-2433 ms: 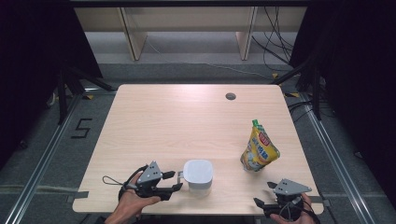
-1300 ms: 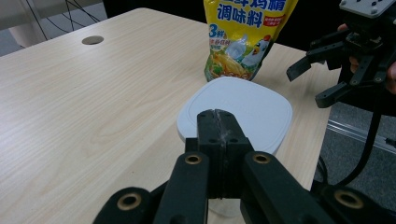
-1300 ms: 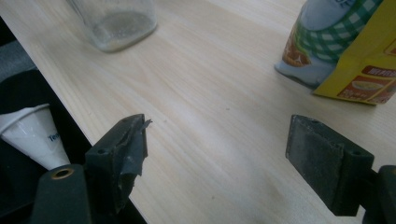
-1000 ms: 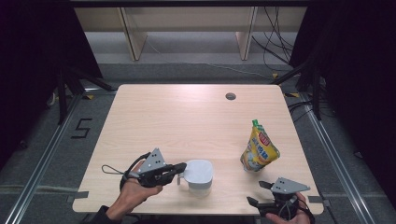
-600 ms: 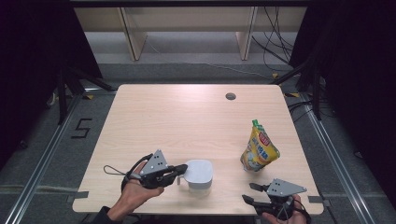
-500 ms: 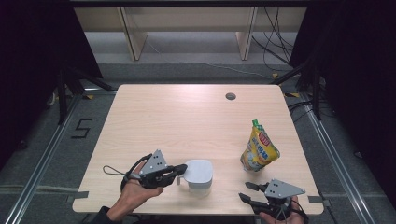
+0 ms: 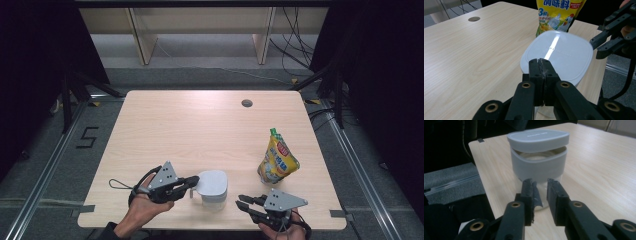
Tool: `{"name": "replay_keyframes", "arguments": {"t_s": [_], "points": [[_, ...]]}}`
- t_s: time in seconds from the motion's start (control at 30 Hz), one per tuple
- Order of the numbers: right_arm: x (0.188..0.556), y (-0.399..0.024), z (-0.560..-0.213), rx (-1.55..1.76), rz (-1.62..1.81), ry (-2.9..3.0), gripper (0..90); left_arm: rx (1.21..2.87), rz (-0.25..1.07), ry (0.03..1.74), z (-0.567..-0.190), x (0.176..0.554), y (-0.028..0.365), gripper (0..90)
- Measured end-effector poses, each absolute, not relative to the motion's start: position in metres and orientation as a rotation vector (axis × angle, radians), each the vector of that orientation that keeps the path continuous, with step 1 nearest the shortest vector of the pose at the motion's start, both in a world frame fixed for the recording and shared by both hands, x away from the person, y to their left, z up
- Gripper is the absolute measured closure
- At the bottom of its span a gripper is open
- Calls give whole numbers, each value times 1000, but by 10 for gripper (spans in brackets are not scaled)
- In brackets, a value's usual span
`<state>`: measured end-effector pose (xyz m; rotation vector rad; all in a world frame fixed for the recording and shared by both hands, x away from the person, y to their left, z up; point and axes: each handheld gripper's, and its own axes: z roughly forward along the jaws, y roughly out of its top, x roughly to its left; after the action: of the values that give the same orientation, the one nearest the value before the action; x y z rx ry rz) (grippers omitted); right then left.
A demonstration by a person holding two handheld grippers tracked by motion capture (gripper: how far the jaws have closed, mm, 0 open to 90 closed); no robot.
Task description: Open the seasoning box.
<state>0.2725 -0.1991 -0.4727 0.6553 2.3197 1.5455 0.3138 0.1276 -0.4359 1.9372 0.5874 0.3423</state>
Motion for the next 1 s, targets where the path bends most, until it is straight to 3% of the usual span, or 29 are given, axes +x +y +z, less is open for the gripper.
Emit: {"name": "replay_keyframes", "arguments": {"t_s": [0.23,1.0], "points": [[278,-194,-464,657,1603,2284,862,1924,327,621,-441,314,132,875],[295,-163,-443,556,1607,2278,900,1923,345,622,-441,314,133,830]]}}
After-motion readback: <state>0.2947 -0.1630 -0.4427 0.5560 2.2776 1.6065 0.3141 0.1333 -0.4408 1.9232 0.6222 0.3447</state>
